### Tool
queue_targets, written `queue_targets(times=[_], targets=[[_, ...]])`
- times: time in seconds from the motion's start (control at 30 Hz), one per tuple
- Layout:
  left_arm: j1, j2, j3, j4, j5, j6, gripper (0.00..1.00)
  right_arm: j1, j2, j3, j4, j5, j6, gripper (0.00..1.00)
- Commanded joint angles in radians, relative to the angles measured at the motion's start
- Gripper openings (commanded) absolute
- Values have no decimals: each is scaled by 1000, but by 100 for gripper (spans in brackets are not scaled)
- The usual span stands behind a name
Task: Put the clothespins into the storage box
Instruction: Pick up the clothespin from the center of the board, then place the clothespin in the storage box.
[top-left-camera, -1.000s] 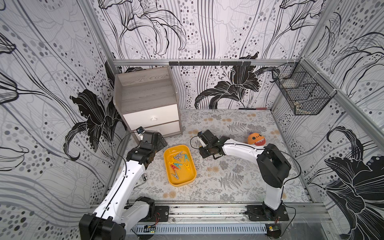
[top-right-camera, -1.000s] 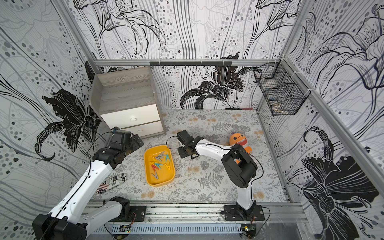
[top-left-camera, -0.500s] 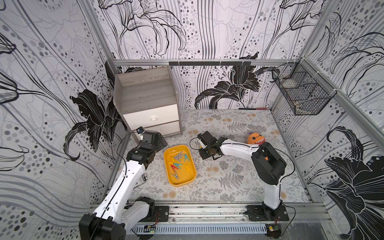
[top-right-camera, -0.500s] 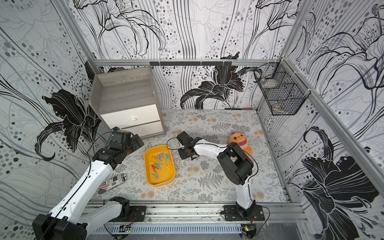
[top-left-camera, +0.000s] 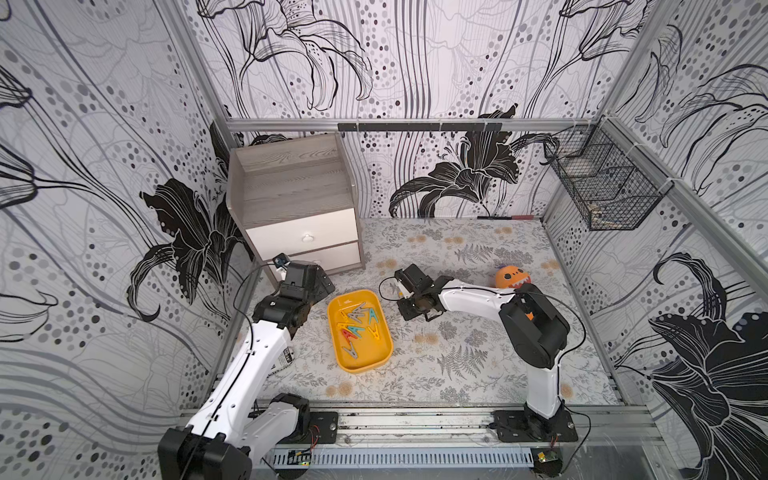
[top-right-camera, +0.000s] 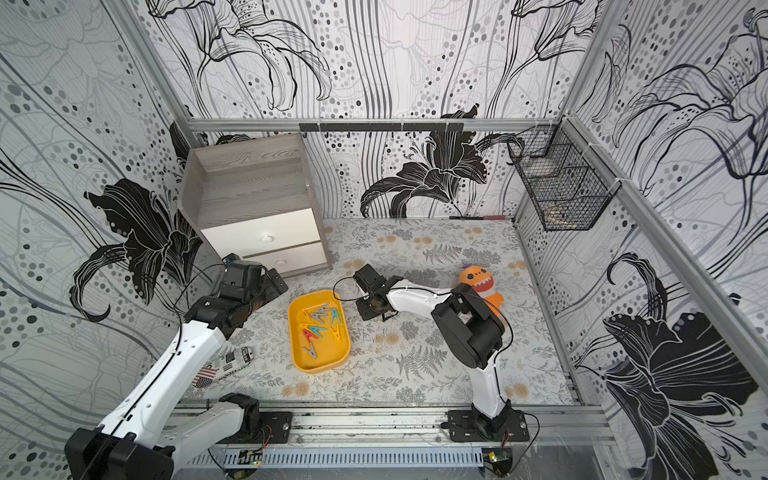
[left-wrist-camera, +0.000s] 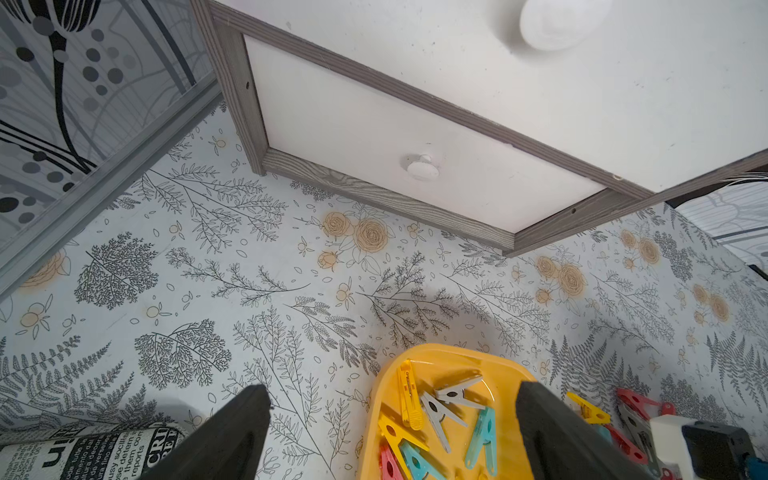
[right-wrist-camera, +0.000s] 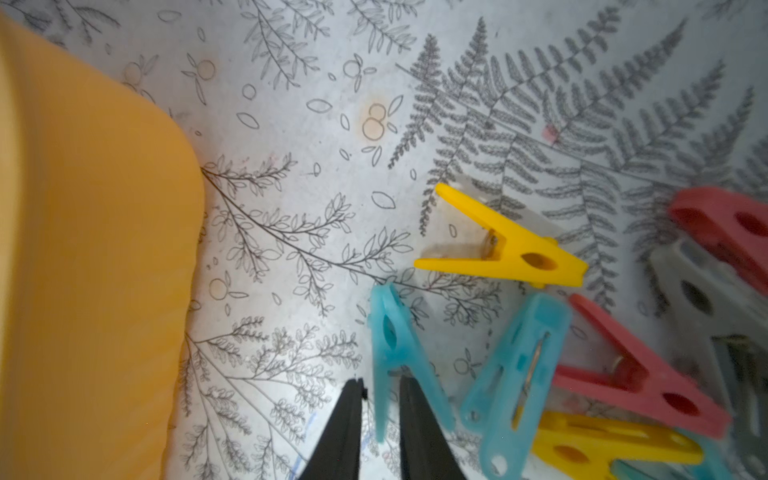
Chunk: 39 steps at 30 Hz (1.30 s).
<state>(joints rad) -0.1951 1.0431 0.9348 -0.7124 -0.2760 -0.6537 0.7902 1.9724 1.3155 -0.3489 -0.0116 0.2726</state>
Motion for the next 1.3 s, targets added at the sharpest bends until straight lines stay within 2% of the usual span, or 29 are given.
queue_targets(times=[0.0,0.17,0.3,0.6,0.8,0.9,1.1,1.27], targets=[[5,-9,-5,18,2,11,97,-2,14,-27,19,-17,25,22],[5,-7,-5,18,1,11,97,-1,32,-35,28,-22,33,21],[5,-10,-4,18,-1,12,97,0,33,-38,28,-16,33,14],[6,-5,-7,22,1,11,97,14,-94,-30,-5,-8,19,9],[5,1,-5,26,0,8,97,120,-141,58,-60,-14,-15,9],[6,5,-6,25,-5,8,97,192,-129,81,-47,-59,-19,9],[15,11,-4,27,-4,-4,97,297,-61,92,30,-172,7,9],[18,18,11,22,-1,0,97,325,29,146,-7,-155,18,9]])
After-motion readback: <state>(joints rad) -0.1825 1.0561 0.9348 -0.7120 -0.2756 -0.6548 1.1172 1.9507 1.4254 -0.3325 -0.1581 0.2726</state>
